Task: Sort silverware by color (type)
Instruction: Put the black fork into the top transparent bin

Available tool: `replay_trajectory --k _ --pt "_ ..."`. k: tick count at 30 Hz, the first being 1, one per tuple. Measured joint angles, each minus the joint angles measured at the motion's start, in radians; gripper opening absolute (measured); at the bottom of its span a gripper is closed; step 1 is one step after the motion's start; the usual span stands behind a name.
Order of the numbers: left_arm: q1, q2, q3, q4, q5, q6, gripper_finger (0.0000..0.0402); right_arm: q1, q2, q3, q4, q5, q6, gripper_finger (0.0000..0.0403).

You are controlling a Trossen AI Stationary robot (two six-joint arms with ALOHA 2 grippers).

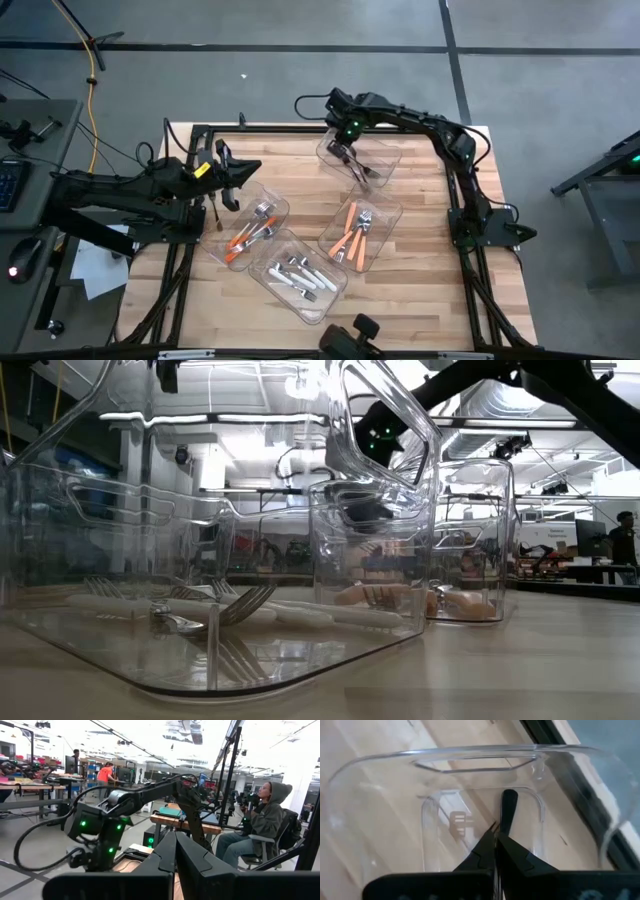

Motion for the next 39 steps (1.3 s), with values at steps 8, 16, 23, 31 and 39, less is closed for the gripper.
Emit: replay_trajectory --k 8,16,23,31,39 --pt "0.000 0.000 0.000 -0.026 0.000 -0.001 0.0000 0.000 0.053 0.000 0.013 -0.011 0.063 0.0000" --pt "0.000 0.000 0.000 -0.029 0.000 0.000 0.0000 0.000 0.055 0.000 0.027 -0.022 0.093 0.0005" --pt "0.000 0.000 0.000 -0.029 0.000 0.000 0.0000 0.000 0.055 0.000 0.016 -0.022 0.123 0.0092" --pt "0.000 0.000 0.000 -0.029 0.000 0.000 0.0000 0.000 0.055 0.000 0.007 -0.022 0.120 0.0202" --pt "0.000 0.000 0.000 -0.028 0.000 0.000 0.0000 -0.002 0.054 0.086 -0.128 -0.030 0.025 0.0228"
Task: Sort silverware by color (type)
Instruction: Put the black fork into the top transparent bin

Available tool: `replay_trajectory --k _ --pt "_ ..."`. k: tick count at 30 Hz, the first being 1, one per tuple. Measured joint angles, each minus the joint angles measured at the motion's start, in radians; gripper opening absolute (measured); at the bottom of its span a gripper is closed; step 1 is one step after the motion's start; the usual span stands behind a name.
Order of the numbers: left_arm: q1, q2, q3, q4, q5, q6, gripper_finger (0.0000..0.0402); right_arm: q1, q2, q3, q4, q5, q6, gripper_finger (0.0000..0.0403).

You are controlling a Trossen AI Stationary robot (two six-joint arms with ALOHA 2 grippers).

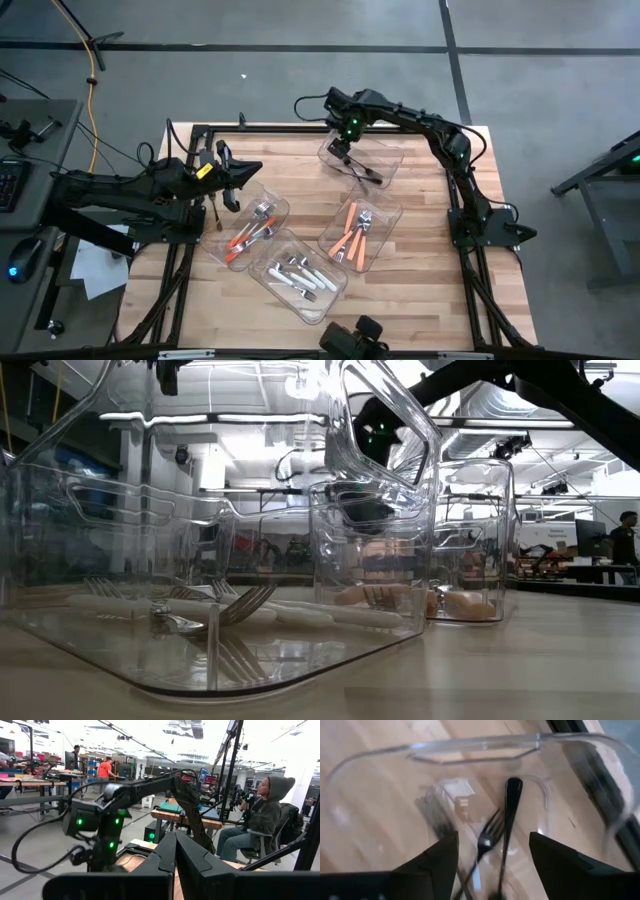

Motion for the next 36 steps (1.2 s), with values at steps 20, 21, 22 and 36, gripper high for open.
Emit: replay_trajectory --k 20,21,22,36 --pt "0.000 0.000 0.000 -0.019 0.000 -0.001 0.0000 0.014 -0.627 -0.459 0.179 -0.050 0.015 0.0225" --pt "0.000 0.000 0.000 -0.019 0.000 -0.001 0.0000 0.027 -0.692 -0.532 0.234 -0.055 0.053 0.0225" --pt "0.000 0.000 0.000 -0.019 0.000 -0.001 0.0000 0.043 -0.761 -0.606 0.296 -0.056 0.093 0.0225" --pt "0.000 0.000 0.000 -0.021 0.000 -0.001 0.0000 0.390 -1.341 -1.300 1.331 -0.043 0.259 0.0225"
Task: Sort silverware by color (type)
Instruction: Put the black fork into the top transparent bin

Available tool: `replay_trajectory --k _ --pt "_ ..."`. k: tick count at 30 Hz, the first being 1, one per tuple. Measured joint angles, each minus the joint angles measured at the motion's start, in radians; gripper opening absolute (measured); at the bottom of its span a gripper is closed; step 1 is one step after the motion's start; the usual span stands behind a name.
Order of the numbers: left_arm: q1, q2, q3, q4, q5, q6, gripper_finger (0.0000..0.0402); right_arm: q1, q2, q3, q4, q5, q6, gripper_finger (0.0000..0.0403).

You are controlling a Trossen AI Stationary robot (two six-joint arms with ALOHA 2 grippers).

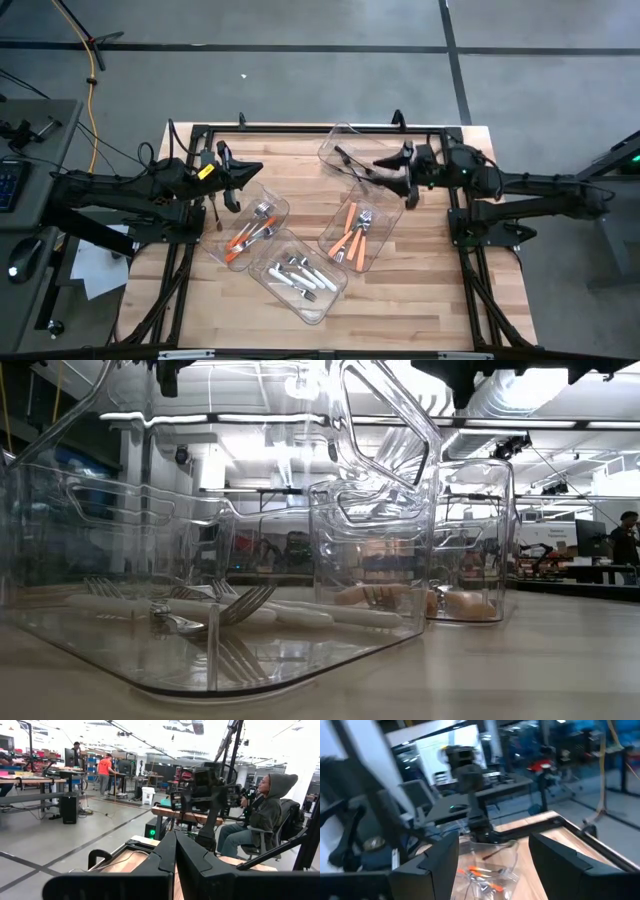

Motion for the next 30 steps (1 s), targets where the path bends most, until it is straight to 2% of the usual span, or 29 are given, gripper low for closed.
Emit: replay_trajectory --k 6,30 --pt "0.000 0.000 0.000 0.000 0.000 -0.001 0.0000 0.049 0.000 -0.012 0.010 0.001 -0.094 0.0224" --pt "0.000 0.000 0.000 0.000 0.000 0.000 0.0000 0.049 0.002 -0.013 0.009 0.003 -0.086 0.0224"
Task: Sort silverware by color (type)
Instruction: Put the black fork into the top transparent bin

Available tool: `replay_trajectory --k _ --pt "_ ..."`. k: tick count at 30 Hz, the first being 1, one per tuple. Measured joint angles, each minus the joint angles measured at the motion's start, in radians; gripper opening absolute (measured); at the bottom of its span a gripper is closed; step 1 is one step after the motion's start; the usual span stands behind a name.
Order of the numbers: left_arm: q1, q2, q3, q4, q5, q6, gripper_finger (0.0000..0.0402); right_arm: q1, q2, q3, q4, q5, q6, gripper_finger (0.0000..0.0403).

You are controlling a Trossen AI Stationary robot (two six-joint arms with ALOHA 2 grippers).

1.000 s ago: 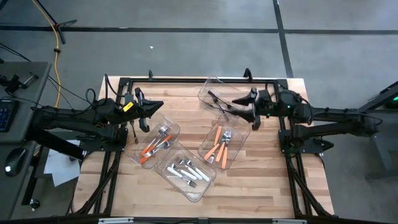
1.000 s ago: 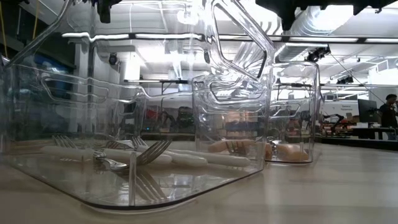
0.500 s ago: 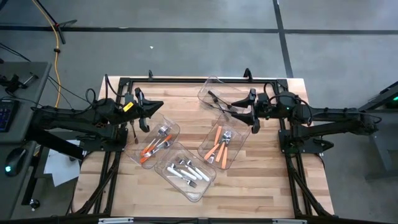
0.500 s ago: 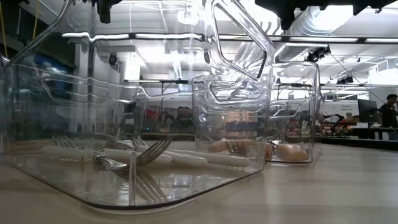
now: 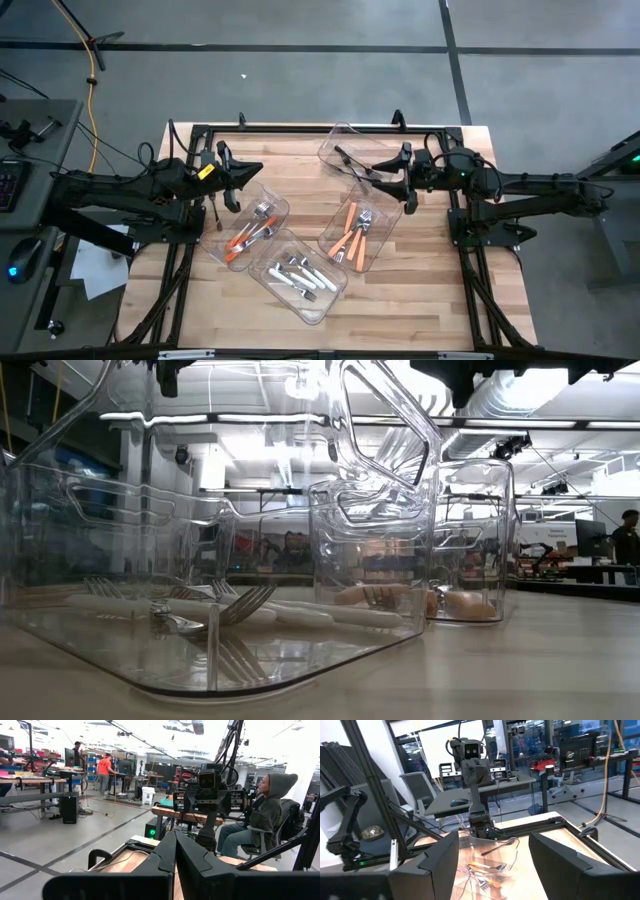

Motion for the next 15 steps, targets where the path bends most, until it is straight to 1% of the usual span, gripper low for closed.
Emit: replay_trajectory --k 6,15 --pt "0.000 0.000 0.000 0.000 0.000 0.000 0.0000 0.000 0.000 0.000 -0.018 0.041 -0.002 0.0224" --pt "0.000 0.000 0.000 0.000 0.000 0.000 0.0000 0.000 0.000 0.000 -0.017 0.045 -0.001 0.0224"
